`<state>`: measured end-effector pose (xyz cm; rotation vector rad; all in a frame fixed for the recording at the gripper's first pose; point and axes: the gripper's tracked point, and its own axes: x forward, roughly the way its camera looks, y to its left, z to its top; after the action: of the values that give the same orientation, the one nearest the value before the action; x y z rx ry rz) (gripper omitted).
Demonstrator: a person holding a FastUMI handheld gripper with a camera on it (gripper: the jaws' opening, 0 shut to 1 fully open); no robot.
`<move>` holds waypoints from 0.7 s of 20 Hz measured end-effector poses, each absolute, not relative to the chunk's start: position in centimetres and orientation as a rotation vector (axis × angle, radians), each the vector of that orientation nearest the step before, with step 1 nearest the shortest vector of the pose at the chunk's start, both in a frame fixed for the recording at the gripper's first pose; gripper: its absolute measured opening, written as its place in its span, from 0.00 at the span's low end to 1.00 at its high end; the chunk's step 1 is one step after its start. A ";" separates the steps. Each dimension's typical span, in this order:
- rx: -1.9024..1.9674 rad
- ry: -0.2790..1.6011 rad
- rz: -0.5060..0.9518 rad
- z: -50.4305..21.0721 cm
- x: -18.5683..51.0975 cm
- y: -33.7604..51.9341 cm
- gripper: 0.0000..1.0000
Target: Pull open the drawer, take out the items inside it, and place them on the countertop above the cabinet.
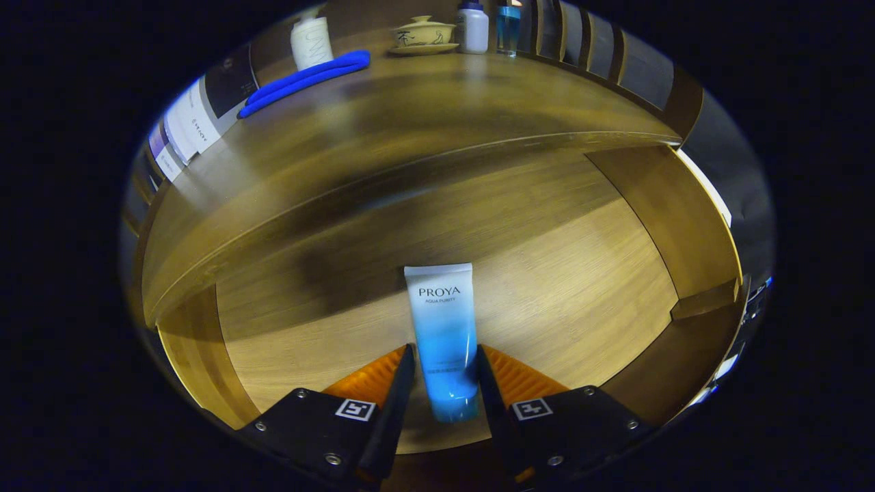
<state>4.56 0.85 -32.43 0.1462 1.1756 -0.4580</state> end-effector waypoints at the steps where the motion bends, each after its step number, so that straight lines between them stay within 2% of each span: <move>1: 0.138 1.166 -0.452 -32.3 4.8 0.9 0.56; 7: 0.165 1.112 -0.450 -32.1 5.3 1.0 0.41; 14: 0.178 1.048 -0.497 -28.7 4.9 0.7 0.38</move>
<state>4.93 0.75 -28.67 0.1779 1.0479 -0.4970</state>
